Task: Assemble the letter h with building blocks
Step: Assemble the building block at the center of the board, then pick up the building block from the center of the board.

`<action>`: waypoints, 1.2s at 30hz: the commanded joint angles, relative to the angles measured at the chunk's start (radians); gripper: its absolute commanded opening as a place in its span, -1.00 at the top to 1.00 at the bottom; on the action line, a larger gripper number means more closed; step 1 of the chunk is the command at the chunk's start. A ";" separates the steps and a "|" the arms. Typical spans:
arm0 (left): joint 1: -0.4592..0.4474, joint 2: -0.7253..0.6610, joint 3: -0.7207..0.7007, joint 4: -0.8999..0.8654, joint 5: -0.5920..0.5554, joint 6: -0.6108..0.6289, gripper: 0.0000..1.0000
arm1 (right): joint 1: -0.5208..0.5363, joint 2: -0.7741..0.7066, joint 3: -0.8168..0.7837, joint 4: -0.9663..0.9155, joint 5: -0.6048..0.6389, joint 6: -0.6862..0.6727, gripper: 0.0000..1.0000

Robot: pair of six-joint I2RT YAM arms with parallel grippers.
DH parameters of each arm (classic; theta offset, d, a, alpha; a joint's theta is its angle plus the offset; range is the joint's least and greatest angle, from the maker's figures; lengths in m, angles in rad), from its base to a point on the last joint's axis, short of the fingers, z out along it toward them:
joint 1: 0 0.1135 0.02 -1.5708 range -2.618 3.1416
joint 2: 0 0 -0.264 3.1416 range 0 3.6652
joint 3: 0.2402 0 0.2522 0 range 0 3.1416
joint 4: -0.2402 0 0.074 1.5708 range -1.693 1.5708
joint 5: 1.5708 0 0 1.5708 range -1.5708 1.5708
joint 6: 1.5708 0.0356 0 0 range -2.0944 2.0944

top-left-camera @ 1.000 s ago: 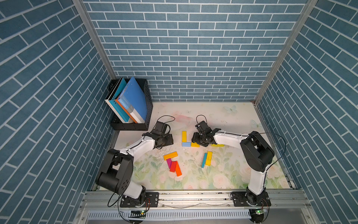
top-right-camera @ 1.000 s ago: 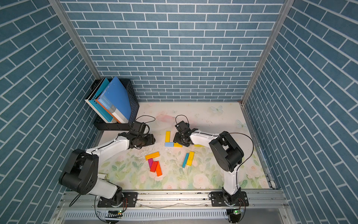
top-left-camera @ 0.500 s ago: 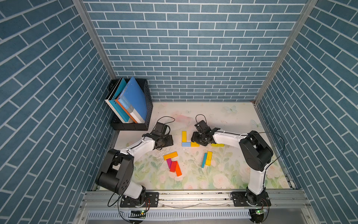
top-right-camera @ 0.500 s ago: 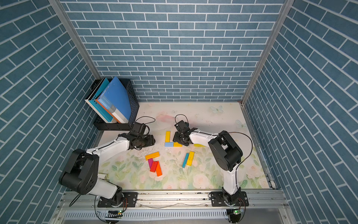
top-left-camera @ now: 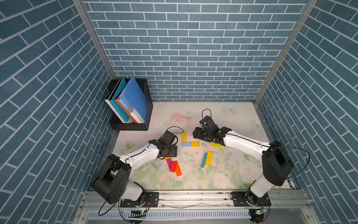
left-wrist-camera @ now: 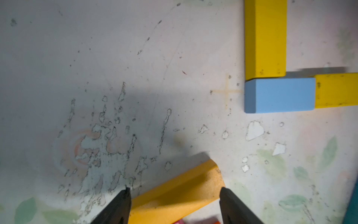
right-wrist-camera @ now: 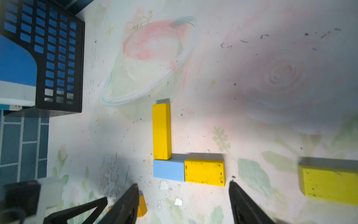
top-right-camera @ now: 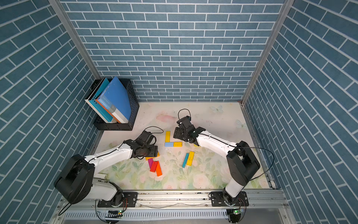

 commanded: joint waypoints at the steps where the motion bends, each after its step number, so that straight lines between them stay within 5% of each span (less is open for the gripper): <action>1: -0.030 0.053 0.066 -0.065 -0.111 0.022 -0.59 | 0.014 -0.051 -0.058 -0.056 0.015 -0.026 -0.49; 7: -0.086 0.185 0.136 -0.138 -0.149 0.103 -0.62 | 0.015 -0.148 -0.129 -0.075 0.029 -0.013 -0.52; 13: -0.102 0.132 0.163 -0.177 -0.064 0.177 -0.79 | 0.015 -0.207 -0.165 -0.084 0.039 -0.004 -0.56; 23: -0.102 0.214 0.153 -0.207 -0.146 0.137 -0.83 | 0.015 -0.245 -0.200 -0.103 0.036 0.001 -0.59; 29: -0.059 0.277 0.178 -0.218 -0.253 0.094 -0.66 | 0.016 -0.264 -0.216 -0.101 0.037 0.008 -0.56; 36: 0.040 0.282 0.157 -0.179 -0.160 0.077 -0.46 | 0.014 -0.289 -0.237 -0.102 0.047 0.016 -0.52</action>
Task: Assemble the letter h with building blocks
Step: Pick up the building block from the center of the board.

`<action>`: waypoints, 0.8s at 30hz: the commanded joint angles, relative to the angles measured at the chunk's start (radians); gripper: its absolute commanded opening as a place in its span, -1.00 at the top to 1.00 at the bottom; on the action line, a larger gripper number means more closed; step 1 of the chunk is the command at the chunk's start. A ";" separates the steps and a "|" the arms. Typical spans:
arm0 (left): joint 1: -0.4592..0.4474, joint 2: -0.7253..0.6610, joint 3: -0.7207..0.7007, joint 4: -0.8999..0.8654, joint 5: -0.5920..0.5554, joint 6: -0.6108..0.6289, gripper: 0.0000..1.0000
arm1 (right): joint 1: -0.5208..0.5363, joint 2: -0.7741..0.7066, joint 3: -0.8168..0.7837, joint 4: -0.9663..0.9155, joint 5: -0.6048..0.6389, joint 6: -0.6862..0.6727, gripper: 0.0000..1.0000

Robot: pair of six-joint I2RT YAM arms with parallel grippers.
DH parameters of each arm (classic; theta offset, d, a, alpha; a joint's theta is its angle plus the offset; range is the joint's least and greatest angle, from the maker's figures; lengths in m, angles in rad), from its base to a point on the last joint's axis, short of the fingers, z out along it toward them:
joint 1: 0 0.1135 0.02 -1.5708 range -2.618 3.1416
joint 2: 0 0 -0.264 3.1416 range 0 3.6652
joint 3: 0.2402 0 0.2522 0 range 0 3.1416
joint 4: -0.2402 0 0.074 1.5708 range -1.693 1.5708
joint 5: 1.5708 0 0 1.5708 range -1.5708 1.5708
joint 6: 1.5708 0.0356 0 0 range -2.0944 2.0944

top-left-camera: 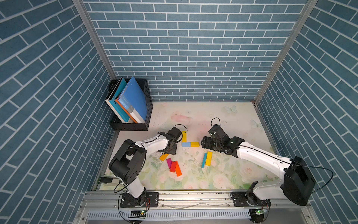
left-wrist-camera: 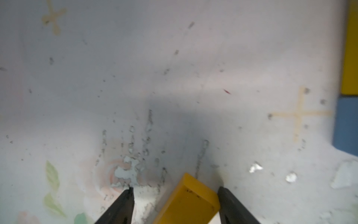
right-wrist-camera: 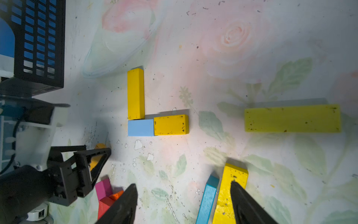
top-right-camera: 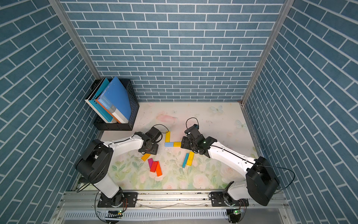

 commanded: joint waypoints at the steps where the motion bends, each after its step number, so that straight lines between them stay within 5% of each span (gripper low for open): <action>1: 0.016 0.028 -0.040 -0.038 0.015 -0.019 -0.50 | 0.002 -0.030 -0.011 -0.023 0.025 0.012 -0.52; 3: 0.017 0.011 -0.061 -0.034 0.019 -0.034 -0.62 | 0.001 -0.029 -0.010 -0.026 0.026 0.012 -0.52; 8: 0.034 -0.016 -0.162 0.007 0.089 -0.103 -0.52 | 0.002 -0.029 -0.003 -0.028 0.028 0.012 -0.52; 24: 0.088 -0.026 -0.133 0.039 0.110 -0.138 0.68 | 0.001 -0.068 -0.015 -0.044 0.051 0.016 -0.46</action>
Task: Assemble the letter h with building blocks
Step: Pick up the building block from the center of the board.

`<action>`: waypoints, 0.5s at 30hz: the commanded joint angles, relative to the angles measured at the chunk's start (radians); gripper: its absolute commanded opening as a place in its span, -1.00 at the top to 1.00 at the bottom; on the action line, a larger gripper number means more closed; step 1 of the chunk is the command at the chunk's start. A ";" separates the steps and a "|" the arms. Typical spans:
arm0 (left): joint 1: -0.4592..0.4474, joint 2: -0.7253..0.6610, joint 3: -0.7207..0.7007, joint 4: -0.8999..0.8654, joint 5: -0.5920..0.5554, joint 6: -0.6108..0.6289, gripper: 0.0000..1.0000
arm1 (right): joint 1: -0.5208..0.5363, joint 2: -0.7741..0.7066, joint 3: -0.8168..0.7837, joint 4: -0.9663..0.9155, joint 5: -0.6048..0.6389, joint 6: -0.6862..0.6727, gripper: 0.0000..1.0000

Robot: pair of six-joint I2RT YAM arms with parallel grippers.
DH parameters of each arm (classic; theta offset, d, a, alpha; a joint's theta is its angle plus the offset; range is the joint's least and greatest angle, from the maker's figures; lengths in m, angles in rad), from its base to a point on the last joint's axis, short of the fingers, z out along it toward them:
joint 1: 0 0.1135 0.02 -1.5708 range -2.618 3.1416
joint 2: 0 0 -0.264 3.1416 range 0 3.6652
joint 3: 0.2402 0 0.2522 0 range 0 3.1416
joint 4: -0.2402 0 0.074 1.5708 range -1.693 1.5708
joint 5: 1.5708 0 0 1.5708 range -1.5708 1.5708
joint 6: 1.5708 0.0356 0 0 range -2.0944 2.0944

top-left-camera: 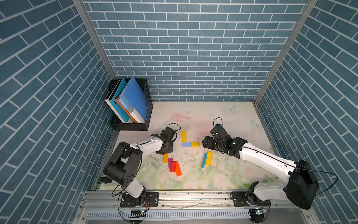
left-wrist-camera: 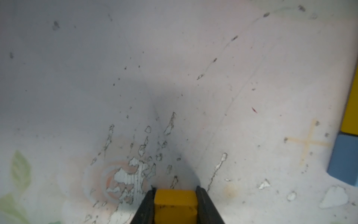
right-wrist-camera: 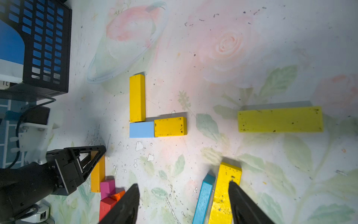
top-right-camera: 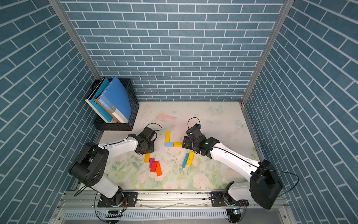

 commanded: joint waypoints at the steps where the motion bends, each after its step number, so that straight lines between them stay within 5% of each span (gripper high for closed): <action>1: 0.014 0.019 -0.014 -0.094 -0.005 -0.014 0.72 | 0.001 -0.023 -0.012 -0.029 0.029 0.016 -0.46; 9: -0.141 -0.047 0.251 -0.204 0.007 -0.063 0.78 | 0.000 -0.028 0.017 -0.032 0.033 0.017 -0.44; 15: -0.283 0.011 0.246 -0.125 0.091 -0.158 0.84 | 0.000 -0.057 -0.002 -0.045 0.042 0.030 -0.43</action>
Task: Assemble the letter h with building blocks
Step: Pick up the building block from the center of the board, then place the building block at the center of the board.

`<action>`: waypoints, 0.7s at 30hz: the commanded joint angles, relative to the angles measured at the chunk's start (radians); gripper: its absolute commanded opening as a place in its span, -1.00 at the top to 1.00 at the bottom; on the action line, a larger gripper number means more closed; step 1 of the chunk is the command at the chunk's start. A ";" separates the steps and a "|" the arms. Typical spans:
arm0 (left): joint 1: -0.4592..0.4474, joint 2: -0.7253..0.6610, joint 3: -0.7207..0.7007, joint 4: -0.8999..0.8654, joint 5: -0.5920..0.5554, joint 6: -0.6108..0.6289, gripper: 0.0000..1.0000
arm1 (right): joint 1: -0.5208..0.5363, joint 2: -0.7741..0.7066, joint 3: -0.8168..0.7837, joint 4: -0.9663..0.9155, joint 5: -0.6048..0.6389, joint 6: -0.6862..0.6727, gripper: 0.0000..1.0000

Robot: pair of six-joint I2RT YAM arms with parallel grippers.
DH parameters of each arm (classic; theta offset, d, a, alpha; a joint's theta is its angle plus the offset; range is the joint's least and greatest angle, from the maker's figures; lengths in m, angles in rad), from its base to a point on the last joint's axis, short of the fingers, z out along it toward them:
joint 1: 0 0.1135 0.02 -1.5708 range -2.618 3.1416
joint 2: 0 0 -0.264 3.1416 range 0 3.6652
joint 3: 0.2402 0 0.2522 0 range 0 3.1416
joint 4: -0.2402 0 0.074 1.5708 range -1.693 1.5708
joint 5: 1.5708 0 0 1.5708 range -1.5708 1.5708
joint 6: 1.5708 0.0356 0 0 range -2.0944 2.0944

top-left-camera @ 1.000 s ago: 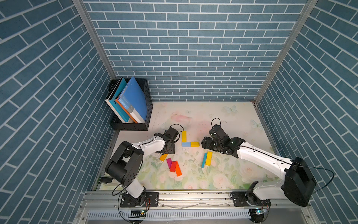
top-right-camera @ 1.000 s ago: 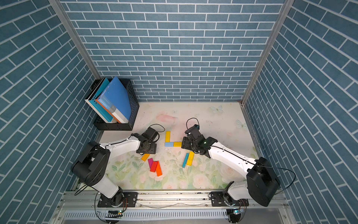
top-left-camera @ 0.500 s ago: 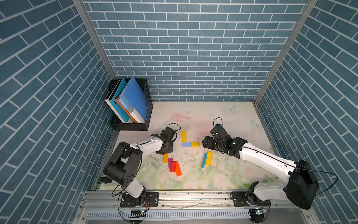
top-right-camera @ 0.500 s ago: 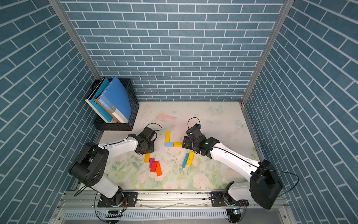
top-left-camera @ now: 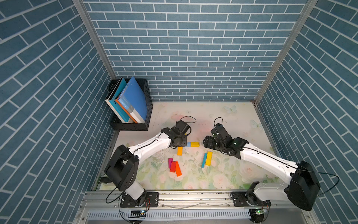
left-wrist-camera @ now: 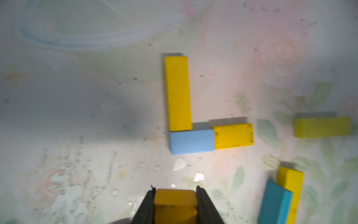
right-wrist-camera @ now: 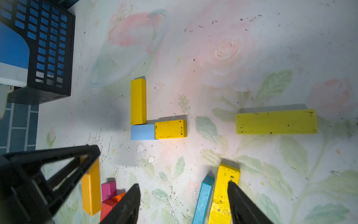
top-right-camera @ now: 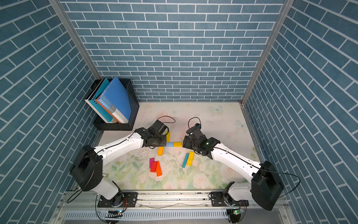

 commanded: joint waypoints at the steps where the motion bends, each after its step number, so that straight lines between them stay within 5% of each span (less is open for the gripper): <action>1: -0.049 0.047 -0.037 -0.002 0.047 -0.073 0.86 | 0.000 -0.047 -0.008 -0.044 0.030 0.029 -0.43; 5: -0.084 0.073 -0.084 0.051 0.039 -0.108 0.88 | 0.001 -0.072 -0.023 -0.053 0.032 0.033 -0.44; 8: -0.093 0.099 -0.127 0.121 0.044 -0.127 0.24 | 0.002 -0.073 -0.022 -0.062 0.029 0.029 -0.44; 14: -0.106 0.128 -0.134 0.110 0.007 -0.154 -0.40 | 0.001 -0.096 -0.021 -0.099 0.030 0.027 -0.45; 21: -0.157 -0.021 -0.206 0.045 0.004 -0.172 -0.53 | 0.000 -0.142 -0.029 -0.155 0.050 0.024 -0.48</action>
